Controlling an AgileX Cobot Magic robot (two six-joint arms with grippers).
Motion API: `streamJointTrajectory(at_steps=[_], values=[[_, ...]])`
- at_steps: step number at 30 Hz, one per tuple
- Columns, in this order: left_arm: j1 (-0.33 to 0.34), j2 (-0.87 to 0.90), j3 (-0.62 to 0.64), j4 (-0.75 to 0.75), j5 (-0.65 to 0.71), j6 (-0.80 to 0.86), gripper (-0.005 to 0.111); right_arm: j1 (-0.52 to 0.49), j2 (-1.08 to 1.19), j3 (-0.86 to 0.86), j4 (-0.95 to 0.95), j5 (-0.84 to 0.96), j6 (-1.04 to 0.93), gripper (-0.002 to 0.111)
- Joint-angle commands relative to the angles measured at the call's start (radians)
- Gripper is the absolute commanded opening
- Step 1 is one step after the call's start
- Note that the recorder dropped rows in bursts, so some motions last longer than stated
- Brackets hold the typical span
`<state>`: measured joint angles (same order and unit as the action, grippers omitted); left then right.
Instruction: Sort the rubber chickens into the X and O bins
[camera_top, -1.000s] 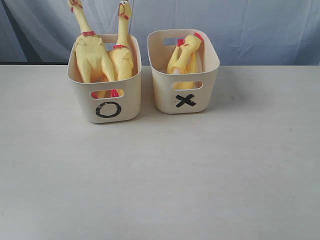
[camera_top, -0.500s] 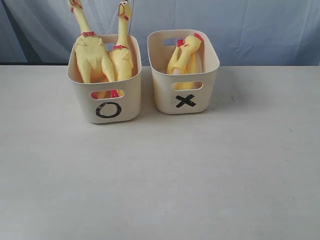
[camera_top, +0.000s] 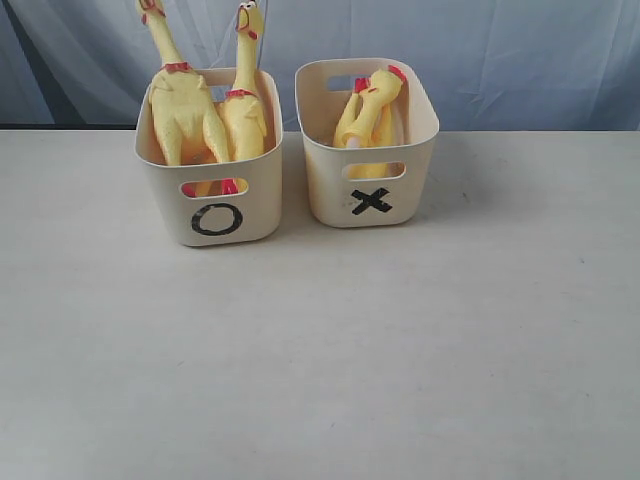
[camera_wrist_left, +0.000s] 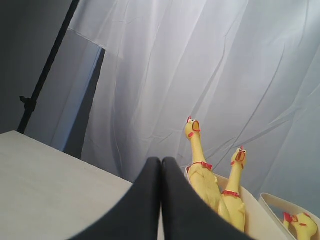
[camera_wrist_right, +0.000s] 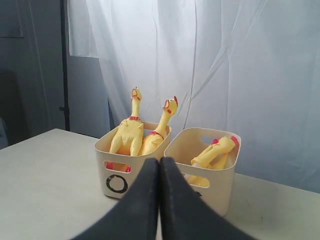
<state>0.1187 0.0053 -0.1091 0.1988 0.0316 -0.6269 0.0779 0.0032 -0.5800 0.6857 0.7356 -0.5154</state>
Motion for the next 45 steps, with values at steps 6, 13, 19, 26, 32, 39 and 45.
streamJointTrajectory(at_steps=[6, 13, 19, 26, 32, 39, 45], values=[[0.009, -0.005, 0.001, 0.004, -0.005, 0.001, 0.0, 0.003, -0.003, 0.002, -0.032, -0.024, -0.002, -0.001], [0.01, -0.005, 0.001, -0.004, -0.006, 0.001, 0.0, 0.003, -0.003, 0.069, -0.422, -0.308, -0.002, -0.001], [0.01, -0.005, 0.001, -0.011, -0.008, 0.001, 0.0, 0.003, -0.003, 0.262, -0.535, -0.687, -0.002, -0.001], [0.01, -0.005, 0.007, -0.075, -0.017, 0.001, 0.0, 0.003, -0.003, 0.516, -0.621, -0.79, -0.002, -0.001], [0.01, -0.005, 0.086, -0.049, -0.143, 0.001, 0.0, 0.003, -0.003, 0.58, -0.632, -0.742, -0.002, -0.001], [0.01, -0.005, 0.109, -0.052, -0.1, 0.001, 0.0, 0.003, -0.003, 0.58, -0.637, -0.736, -0.002, -0.001], [0.01, -0.005, 0.109, -0.05, -0.075, 0.003, 0.0, 0.003, -0.003, 0.58, -0.637, -0.719, -0.002, -0.001]])
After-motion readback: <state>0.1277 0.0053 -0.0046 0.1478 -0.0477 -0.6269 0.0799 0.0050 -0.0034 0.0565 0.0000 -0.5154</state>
